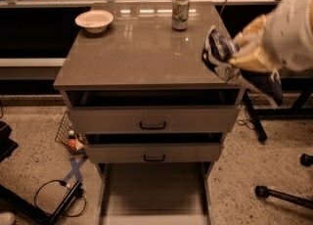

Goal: Place blue chip bag into bottom drawer

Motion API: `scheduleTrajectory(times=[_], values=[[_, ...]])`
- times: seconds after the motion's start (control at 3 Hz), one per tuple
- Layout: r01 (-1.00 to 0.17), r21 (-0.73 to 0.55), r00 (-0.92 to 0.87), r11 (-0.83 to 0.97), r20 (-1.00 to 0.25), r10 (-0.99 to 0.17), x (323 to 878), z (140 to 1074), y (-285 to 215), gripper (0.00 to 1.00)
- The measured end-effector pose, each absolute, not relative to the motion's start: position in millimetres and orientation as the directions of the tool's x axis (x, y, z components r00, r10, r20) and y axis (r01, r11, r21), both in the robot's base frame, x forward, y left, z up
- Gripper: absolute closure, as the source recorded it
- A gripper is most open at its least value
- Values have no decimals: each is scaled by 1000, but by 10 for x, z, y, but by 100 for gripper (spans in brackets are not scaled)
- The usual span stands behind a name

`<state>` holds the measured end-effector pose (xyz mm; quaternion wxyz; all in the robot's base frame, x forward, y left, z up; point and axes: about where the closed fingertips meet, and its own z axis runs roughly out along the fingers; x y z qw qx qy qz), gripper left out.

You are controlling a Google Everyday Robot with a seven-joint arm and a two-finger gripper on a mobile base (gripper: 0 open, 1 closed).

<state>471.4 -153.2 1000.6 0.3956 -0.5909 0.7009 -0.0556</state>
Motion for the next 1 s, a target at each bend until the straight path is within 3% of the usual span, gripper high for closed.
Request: scheduleTrajectory(times=[1.0], values=[[-813,-484,-27,324,-524,-851,4647,9595,-1528,100]])
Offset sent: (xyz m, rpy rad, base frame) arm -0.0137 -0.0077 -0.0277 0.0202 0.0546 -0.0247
